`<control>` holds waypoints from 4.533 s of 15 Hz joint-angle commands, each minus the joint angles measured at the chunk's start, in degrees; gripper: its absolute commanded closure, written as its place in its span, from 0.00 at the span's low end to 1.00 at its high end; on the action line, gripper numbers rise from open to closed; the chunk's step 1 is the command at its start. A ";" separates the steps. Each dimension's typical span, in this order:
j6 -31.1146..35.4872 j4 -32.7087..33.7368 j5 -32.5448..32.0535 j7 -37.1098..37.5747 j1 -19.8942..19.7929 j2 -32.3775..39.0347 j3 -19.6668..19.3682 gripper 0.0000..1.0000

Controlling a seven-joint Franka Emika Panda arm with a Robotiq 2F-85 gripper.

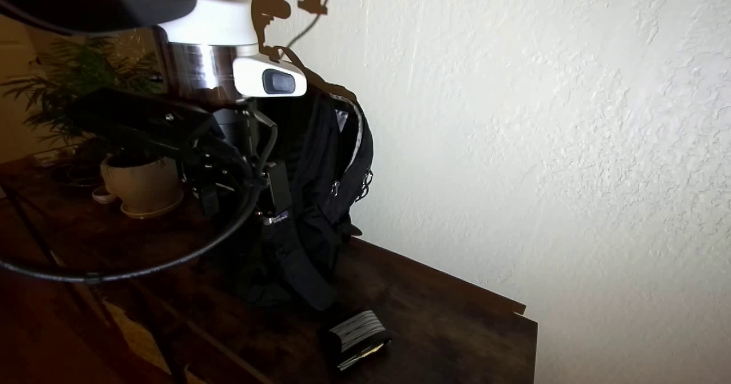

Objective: Get the wallet from the top of the cabinet and put it in the backpack

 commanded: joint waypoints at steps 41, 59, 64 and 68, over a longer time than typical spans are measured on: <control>14.70 14.67 2.38 -0.76 -10.44 29.19 0.84 0.00; 18.40 25.25 7.39 -4.13 -20.59 43.54 7.49 0.00; 18.48 28.94 7.30 -3.33 -21.49 47.72 7.99 0.00; 16.94 30.90 7.55 -2.88 -22.48 49.96 8.21 0.00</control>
